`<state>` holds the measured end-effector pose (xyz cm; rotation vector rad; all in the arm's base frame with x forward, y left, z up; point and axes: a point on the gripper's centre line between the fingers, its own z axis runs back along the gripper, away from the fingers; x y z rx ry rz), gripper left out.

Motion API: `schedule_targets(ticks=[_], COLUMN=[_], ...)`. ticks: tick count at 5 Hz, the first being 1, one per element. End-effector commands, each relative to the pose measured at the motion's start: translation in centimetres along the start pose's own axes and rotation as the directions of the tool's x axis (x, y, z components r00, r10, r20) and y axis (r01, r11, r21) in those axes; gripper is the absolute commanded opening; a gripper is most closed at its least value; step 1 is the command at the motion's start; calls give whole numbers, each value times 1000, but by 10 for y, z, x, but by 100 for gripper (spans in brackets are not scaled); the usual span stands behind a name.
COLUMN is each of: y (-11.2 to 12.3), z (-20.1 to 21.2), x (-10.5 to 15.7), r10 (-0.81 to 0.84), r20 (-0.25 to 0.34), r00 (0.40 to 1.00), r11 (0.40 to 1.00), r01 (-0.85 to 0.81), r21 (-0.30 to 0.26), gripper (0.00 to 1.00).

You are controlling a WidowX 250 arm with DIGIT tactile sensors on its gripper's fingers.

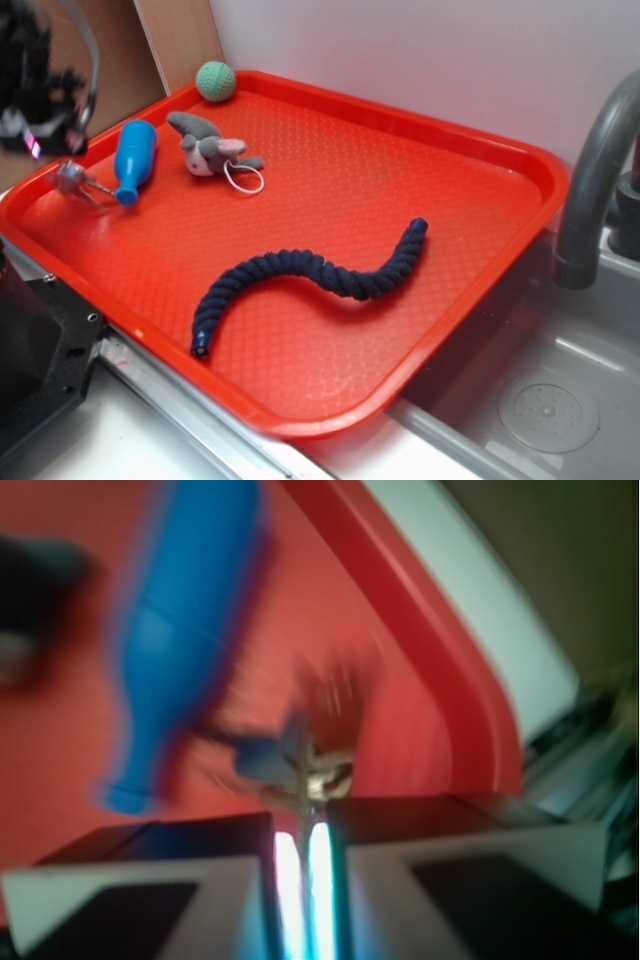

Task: Grab the silver keys.

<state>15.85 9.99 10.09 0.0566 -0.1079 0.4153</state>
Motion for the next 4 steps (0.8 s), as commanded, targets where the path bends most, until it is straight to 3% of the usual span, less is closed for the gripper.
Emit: schedule_targets(ticks=[1, 2, 4], y=[-67, -87, -105], z=[109, 160, 172], x=[27, 22, 11], r10=[-390, -480, -499], r20=[57, 30, 34], r00=[919, 877, 866], r11=[914, 871, 860], r01=[394, 480, 500], r21=[-97, -107, -107], gripper=[0, 0, 0])
